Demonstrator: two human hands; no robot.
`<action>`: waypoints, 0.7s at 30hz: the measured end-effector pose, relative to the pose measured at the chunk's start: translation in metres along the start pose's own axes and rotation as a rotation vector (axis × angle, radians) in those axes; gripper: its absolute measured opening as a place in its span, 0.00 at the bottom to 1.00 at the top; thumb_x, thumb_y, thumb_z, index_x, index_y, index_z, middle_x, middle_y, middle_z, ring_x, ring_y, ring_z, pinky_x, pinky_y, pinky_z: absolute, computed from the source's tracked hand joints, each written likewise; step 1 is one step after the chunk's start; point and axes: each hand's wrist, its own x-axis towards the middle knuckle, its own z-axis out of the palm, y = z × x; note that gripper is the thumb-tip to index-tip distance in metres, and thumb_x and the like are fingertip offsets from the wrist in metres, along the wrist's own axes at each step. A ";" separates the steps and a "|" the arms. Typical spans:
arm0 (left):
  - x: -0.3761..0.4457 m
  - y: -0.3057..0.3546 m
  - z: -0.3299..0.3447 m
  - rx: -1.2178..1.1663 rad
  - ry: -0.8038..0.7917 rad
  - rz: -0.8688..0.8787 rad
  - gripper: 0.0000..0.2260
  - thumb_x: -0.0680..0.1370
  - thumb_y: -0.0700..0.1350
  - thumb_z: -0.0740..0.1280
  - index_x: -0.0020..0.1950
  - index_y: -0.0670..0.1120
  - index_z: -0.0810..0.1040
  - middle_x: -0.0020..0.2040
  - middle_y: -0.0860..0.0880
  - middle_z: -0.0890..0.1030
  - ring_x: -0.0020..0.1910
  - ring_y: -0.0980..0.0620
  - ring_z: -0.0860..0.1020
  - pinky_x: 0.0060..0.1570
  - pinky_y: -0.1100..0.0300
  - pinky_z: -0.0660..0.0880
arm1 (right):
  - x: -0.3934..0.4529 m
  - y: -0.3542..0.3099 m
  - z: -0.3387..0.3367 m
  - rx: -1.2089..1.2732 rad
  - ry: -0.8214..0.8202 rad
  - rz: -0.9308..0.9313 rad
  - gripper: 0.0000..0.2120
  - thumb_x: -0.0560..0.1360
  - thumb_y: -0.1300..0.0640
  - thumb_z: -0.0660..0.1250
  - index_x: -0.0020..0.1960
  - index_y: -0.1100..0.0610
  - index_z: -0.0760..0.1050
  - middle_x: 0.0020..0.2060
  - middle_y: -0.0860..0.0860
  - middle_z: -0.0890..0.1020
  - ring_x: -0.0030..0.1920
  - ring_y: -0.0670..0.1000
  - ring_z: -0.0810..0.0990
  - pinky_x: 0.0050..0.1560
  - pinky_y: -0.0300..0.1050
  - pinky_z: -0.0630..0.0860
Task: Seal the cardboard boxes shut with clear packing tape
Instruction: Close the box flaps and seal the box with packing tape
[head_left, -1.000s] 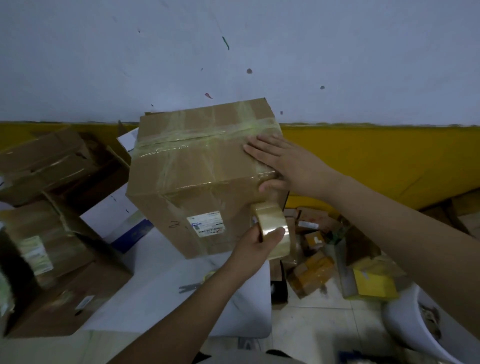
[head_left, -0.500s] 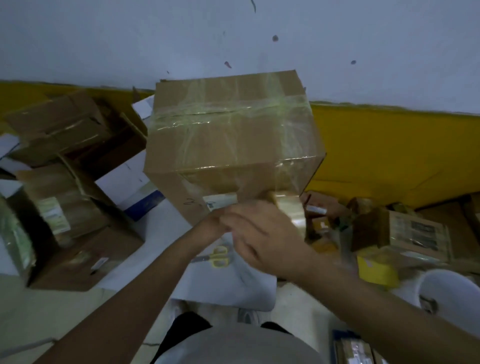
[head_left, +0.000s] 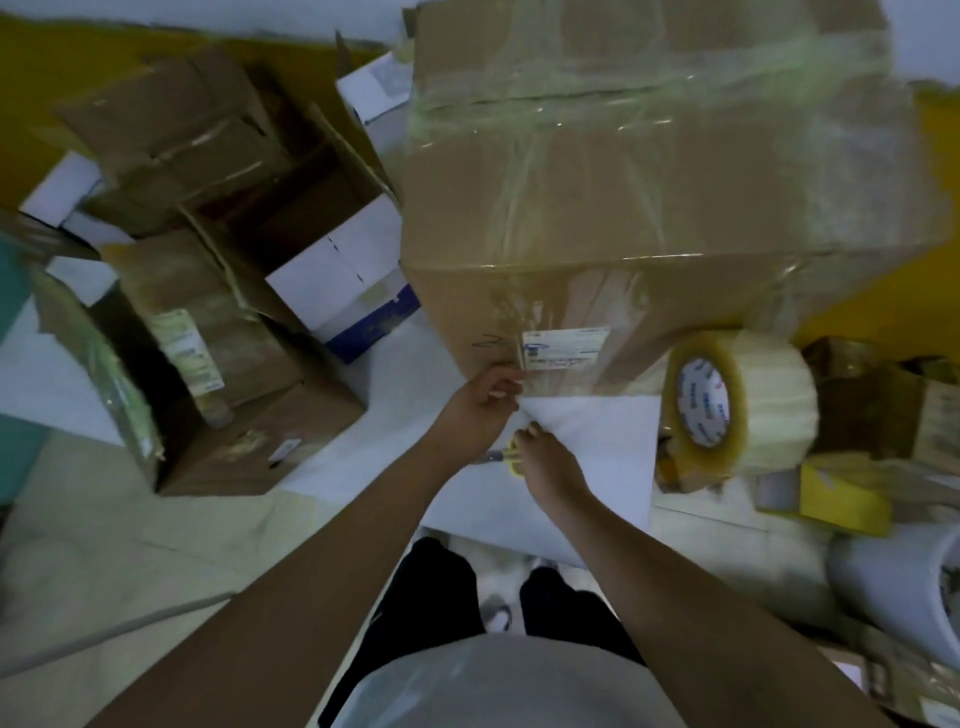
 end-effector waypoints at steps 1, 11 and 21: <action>0.003 -0.001 0.001 -0.002 -0.005 0.001 0.15 0.80 0.30 0.59 0.60 0.44 0.77 0.57 0.42 0.78 0.57 0.43 0.78 0.54 0.59 0.71 | 0.002 0.000 -0.001 -0.010 -0.001 0.011 0.13 0.80 0.57 0.63 0.63 0.60 0.72 0.63 0.57 0.73 0.61 0.57 0.76 0.54 0.50 0.74; -0.008 0.014 -0.024 -0.124 0.011 -0.029 0.13 0.81 0.28 0.58 0.50 0.41 0.80 0.52 0.42 0.79 0.42 0.54 0.79 0.40 0.70 0.72 | -0.097 0.018 -0.060 0.457 0.127 0.049 0.12 0.77 0.46 0.68 0.52 0.52 0.71 0.41 0.44 0.80 0.41 0.44 0.80 0.38 0.39 0.67; -0.064 0.109 0.068 -0.111 -0.089 -0.166 0.05 0.84 0.46 0.62 0.52 0.45 0.72 0.40 0.44 0.83 0.35 0.48 0.82 0.41 0.57 0.79 | -0.262 0.047 -0.246 0.508 0.754 -0.021 0.14 0.71 0.56 0.75 0.50 0.42 0.75 0.40 0.38 0.79 0.42 0.39 0.77 0.37 0.29 0.71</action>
